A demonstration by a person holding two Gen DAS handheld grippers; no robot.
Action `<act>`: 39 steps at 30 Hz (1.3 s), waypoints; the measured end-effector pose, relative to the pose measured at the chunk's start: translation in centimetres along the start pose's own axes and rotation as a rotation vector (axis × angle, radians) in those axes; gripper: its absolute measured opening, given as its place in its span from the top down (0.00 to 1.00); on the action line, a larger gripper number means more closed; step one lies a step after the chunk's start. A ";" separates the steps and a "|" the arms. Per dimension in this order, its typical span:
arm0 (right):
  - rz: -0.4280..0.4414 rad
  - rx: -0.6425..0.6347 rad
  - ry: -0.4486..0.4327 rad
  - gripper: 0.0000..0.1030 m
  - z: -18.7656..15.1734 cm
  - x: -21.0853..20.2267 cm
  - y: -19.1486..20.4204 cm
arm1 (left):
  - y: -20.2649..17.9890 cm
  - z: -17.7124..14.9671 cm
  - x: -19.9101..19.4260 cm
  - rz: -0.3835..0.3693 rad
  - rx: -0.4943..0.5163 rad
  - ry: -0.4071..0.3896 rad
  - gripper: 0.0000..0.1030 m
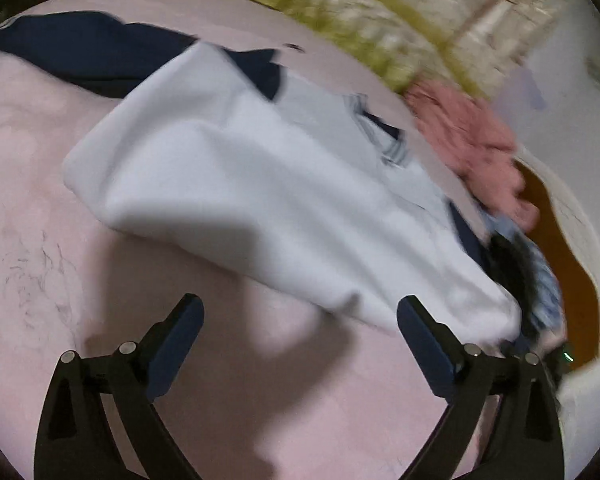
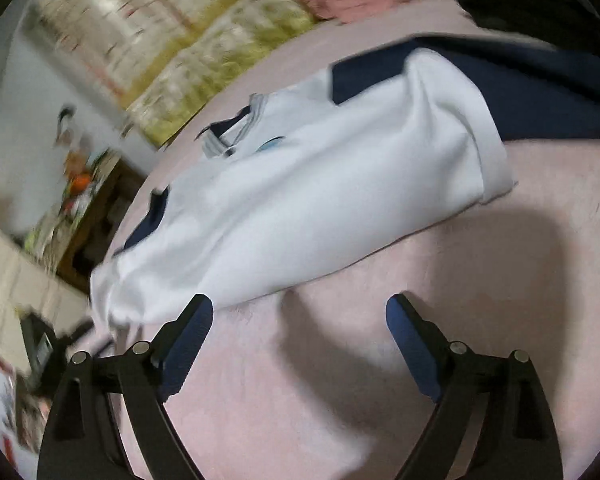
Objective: Fold large clothes
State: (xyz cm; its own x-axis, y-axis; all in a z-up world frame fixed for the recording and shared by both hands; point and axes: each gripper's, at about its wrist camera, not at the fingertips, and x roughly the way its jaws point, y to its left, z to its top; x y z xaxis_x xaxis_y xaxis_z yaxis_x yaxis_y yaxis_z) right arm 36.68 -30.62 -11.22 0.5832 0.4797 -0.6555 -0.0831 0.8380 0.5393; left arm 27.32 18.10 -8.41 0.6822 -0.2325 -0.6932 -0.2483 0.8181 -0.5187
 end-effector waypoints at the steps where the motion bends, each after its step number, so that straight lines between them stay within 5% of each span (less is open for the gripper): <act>1: -0.011 0.029 -0.016 0.13 0.4 0.3 -0.1 | 0.4 0.4 0.7 0.033 -0.009 -0.022 0.09; 6: -0.087 0.102 -0.078 0.13 2.2 2.3 -0.8 | 1.7 2.5 2.4 0.043 -0.075 -0.149 0.09; 7: -0.106 0.106 -0.117 0.21 2.5 2.6 -1.0 | 1.9 2.6 2.5 0.049 -0.092 -0.173 0.11; 8: -0.131 0.100 -0.136 0.32 2.7 2.8 -0.9 | 2.2 2.7 2.6 0.070 -0.111 -0.184 0.31; 9: -0.173 0.069 -0.136 0.60 2.9 3.1 -0.8 | 2.3 2.7 2.5 0.117 -0.120 -0.193 0.59; 11: -0.198 0.006 -0.124 0.74 3.0 2.9 -0.1 | 2.0 2.6 2.3 0.079 -0.071 -0.160 0.78; 12: -0.201 -0.026 -0.130 0.83 2.9 2.5 0.6 | 1.1 2.2 1.4 0.108 -0.020 -0.157 0.84; 15: -0.200 -0.026 -0.168 0.85 1.9 -0.4 1.5 | -0.6 0.5 -2.7 0.095 0.036 -0.188 0.86; 19: -0.196 -0.039 -0.225 0.85 -1.5 -6.9 2.6 | -1.6 -3.0 -7.3 0.072 0.073 -0.204 0.86; 23: -0.217 -0.084 -0.179 0.85 -5.5 -9.4 2.0 | -1.3 -6.7 -7.6 0.137 0.147 -0.165 0.85; 27: -0.267 -0.102 -0.133 0.79 -8.3 -8.3 1.0 | -1.0 -8.6 -6.4 0.230 0.213 -0.162 0.66; 32: -0.261 -0.171 -0.141 0.70 -9.4 -10.4 1.3 | -1.3 -10.6 -9.3 0.318 0.276 -0.247 0.40; 39: -0.244 -0.183 -0.203 0.68 -9.9 -15.5 1.0 | -4.4 -11.8 -12.9 0.234 0.362 -0.373 0.34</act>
State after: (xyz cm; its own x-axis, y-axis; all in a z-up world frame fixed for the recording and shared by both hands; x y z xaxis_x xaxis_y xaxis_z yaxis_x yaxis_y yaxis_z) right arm 19.61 -34.61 -5.77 0.7504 0.2144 -0.6252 -0.0546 0.9628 0.2647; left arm 11.46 11.31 -3.14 0.8505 0.1239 -0.5111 -0.2148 0.9690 -0.1225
